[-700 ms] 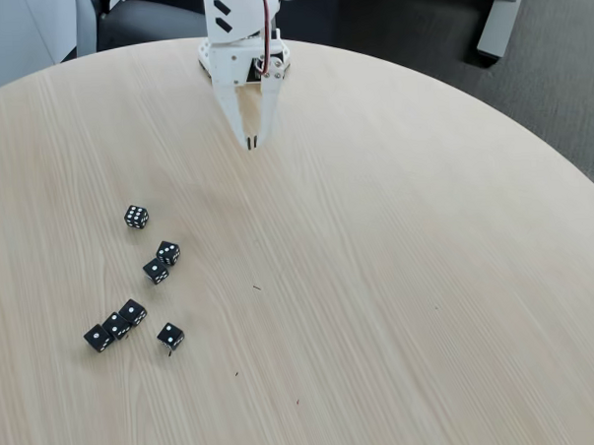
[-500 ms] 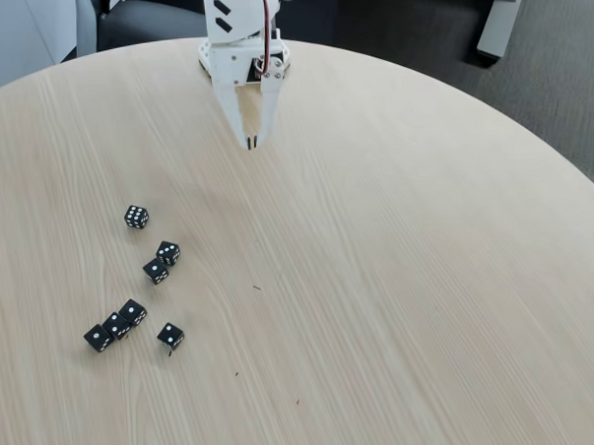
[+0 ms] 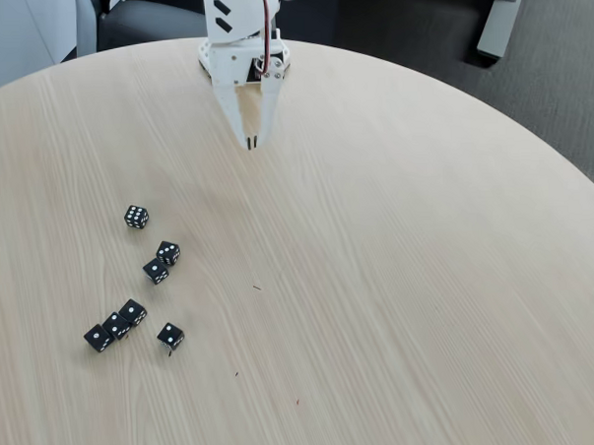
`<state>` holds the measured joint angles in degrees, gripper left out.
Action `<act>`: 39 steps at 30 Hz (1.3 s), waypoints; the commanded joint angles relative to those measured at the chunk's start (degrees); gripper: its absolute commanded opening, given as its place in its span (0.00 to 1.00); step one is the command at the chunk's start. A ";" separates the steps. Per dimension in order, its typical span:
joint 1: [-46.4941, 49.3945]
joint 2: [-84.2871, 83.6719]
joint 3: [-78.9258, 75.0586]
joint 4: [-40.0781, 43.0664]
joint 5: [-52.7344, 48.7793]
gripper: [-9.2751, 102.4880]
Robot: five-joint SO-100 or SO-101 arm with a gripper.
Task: Pick up the dice with number 6
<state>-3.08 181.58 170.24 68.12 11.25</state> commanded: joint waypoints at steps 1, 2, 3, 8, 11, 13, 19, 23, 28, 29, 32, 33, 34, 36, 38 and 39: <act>0.00 0.00 -0.18 0.26 0.26 0.10; 0.00 0.00 -0.18 0.26 0.26 0.10; 0.00 0.00 -0.18 0.26 0.26 0.10; 0.00 0.00 -0.18 0.26 0.26 0.10; -0.26 0.00 -0.18 0.26 0.26 0.10; -0.35 0.00 -0.18 0.26 0.26 0.10; -0.44 0.00 -0.18 0.26 0.26 0.11; 0.35 0.00 -0.18 0.26 0.35 0.08; -0.44 -0.18 -0.26 -0.35 4.83 0.08; -0.44 -0.18 -0.26 -0.44 3.96 0.10; -0.44 -0.35 -0.35 -0.62 3.08 0.16; -0.44 -0.44 -1.05 -0.62 3.96 0.16; -0.44 -1.14 -1.14 -0.62 5.27 0.16; -0.53 -3.78 -1.76 -1.32 7.38 0.17; -0.26 -7.65 -2.81 -4.22 9.93 0.18; 0.09 -9.84 -3.34 -6.24 10.99 0.19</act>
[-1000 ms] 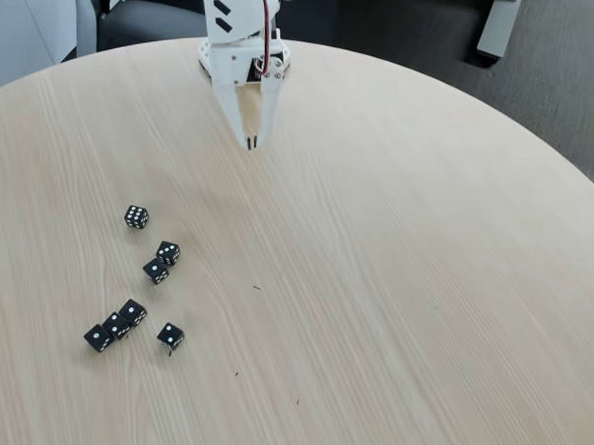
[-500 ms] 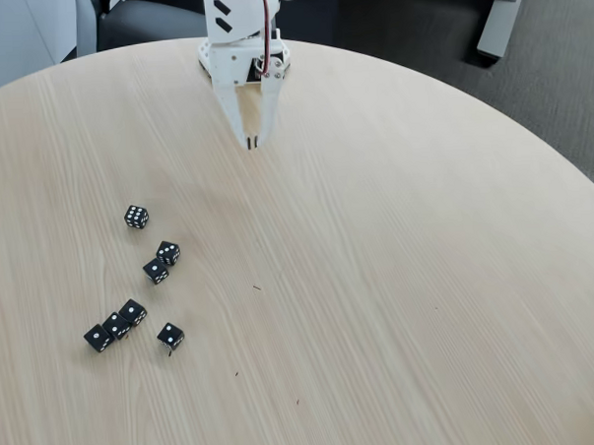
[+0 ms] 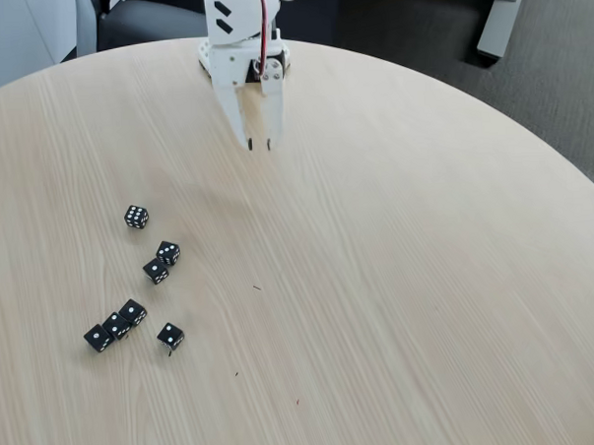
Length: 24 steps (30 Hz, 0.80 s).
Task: Pick up the dice with number 6
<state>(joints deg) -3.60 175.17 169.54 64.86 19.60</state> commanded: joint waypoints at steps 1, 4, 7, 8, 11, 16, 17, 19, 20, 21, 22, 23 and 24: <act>0.79 -5.80 -3.16 -5.01 3.60 0.19; 0.97 -13.97 -5.98 -11.60 6.33 0.21; 0.97 -23.64 -10.20 -17.05 7.91 0.22; 1.05 -27.07 -11.87 -18.63 8.17 0.23; 1.05 -36.91 -17.49 -21.80 10.11 0.25; 1.23 -49.83 -26.54 -23.20 14.06 0.27; 1.23 -51.68 -28.04 -23.20 15.29 0.28; 1.23 -54.23 -30.59 -23.12 17.23 0.28; 1.32 -55.02 -31.64 -22.94 18.11 0.28; 1.32 -55.55 -32.61 -22.85 19.07 0.28; 1.32 -55.90 -33.40 -22.76 20.21 0.28; 1.32 -55.90 -34.10 -22.76 21.36 0.28; 1.32 -55.90 -34.54 -22.76 22.41 0.28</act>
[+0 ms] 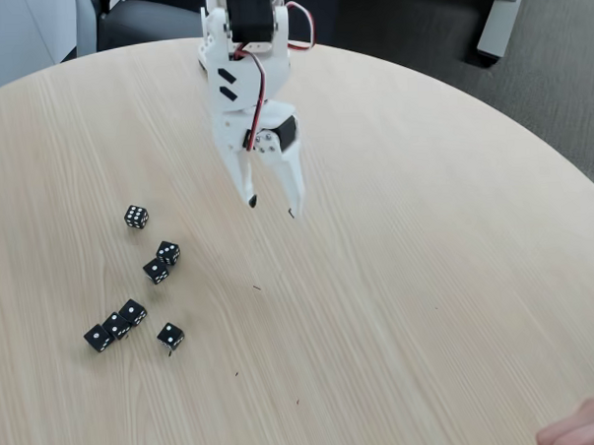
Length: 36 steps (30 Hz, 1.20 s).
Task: Pick up the dice with number 6
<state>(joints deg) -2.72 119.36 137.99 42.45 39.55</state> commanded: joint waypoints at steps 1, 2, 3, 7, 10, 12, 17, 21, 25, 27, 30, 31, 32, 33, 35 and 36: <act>0.44 -0.09 -3.34 -0.35 3.52 0.28; 0.44 -0.18 -3.60 -0.26 4.48 0.29; 0.44 -0.18 -3.78 -0.26 5.63 0.29; 4.66 -0.88 -3.87 -0.09 9.05 0.29; 8.61 -3.08 -3.87 -0.09 11.51 0.29; 10.81 -4.39 -3.87 0.00 12.83 0.29; 14.50 -6.77 -3.87 0.09 13.18 0.30; 16.88 -8.88 -3.87 0.09 13.80 0.30; 20.13 -10.20 -3.87 0.09 13.54 0.31; 21.45 -10.37 -3.87 0.09 13.27 0.31; 23.20 -10.37 -3.87 0.09 13.27 0.31; 23.82 -10.37 -3.87 0.00 13.36 0.31; 24.26 -10.37 -3.87 0.00 13.45 0.31; 24.87 -10.37 -3.87 0.00 13.45 0.31; 25.93 -10.37 -3.87 0.00 13.80 0.31; 26.63 -10.37 -3.87 0.00 13.80 0.31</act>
<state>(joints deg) 23.03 108.72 136.05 42.45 52.91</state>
